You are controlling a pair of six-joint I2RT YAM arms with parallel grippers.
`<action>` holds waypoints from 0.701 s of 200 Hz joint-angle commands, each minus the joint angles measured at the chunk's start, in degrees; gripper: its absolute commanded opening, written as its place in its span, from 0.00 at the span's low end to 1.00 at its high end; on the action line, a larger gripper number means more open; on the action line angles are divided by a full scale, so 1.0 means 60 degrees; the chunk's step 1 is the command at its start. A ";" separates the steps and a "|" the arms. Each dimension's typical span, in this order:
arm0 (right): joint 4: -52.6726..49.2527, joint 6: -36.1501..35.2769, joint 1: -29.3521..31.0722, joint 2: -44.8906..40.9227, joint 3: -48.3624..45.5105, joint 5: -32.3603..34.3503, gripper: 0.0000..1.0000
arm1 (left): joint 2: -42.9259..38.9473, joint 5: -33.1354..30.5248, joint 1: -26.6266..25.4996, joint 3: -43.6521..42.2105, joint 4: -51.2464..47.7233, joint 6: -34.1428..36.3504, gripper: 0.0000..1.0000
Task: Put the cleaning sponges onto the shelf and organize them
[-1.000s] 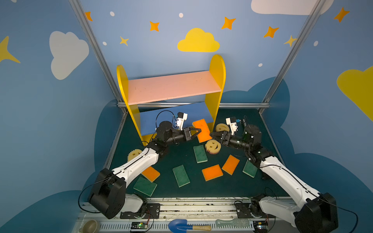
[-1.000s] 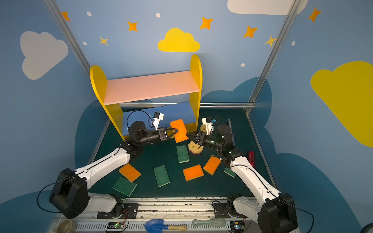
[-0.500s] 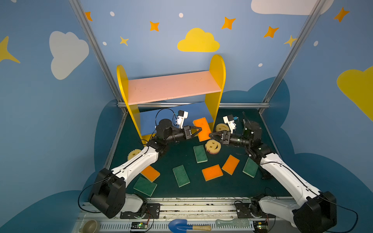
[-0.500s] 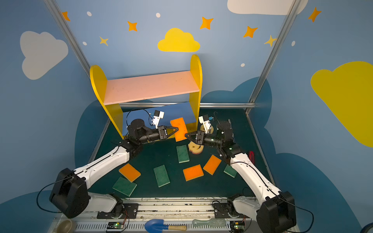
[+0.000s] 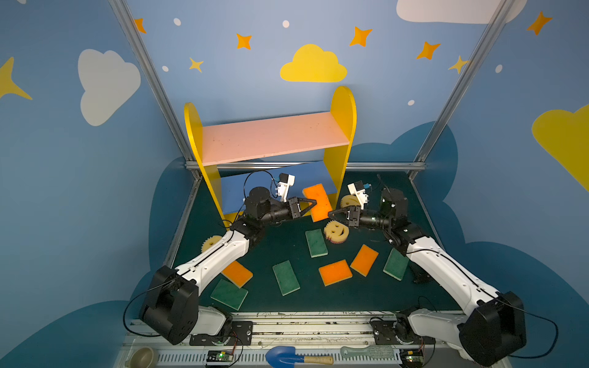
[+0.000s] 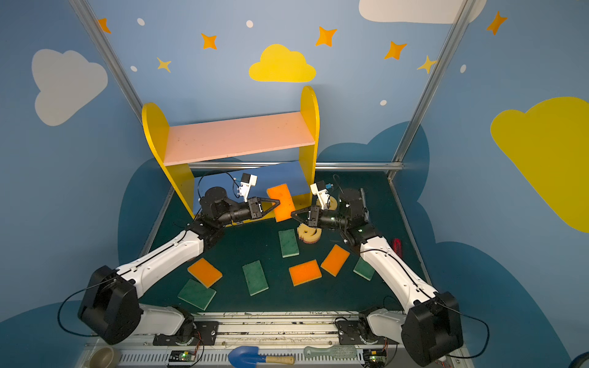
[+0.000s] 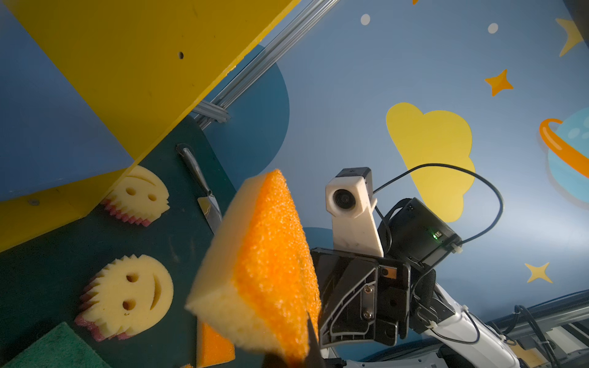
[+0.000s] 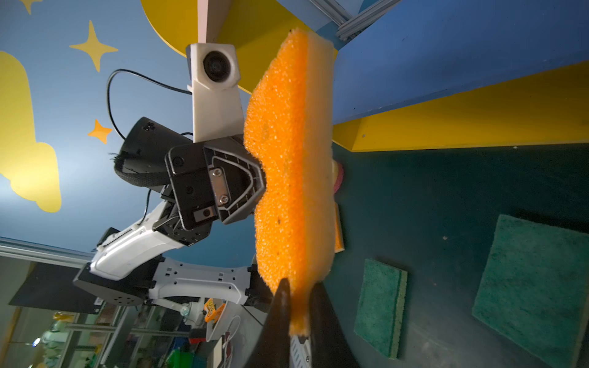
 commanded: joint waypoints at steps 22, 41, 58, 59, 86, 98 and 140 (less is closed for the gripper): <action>0.0054 -0.0062 0.0014 0.0053 0.0386 -0.0028 0.05 | -0.0326 0.0026 0.0030 0.0267 -0.0384 0.0338 0.41; 0.0043 -0.0127 0.0016 0.0008 0.0397 0.0114 0.05 | -0.0500 -0.0129 0.0067 0.0267 -0.0719 0.0507 0.68; 0.0045 -0.0208 -0.0006 -0.0036 0.0419 0.0276 0.05 | -0.0607 -0.0141 0.0074 0.0238 -0.0814 0.0559 0.71; 0.0045 -0.0219 -0.0003 -0.0039 0.0427 0.0278 0.05 | -0.0615 -0.0136 0.0075 0.0238 -0.0814 0.0561 0.70; 0.0119 -0.0276 0.0001 -0.0019 0.0514 0.0322 0.05 | -0.0645 -0.0078 0.0068 0.0115 -0.0766 0.0430 0.61; 0.0134 -0.0247 0.0002 0.0016 0.0586 0.0297 0.05 | -0.0656 -0.0070 0.0063 0.0055 -0.0660 0.0349 0.54; 0.0130 -0.0114 0.0002 0.0163 0.0822 0.0102 0.06 | -0.0600 -0.0018 0.0046 -0.0023 -0.0518 0.0213 0.44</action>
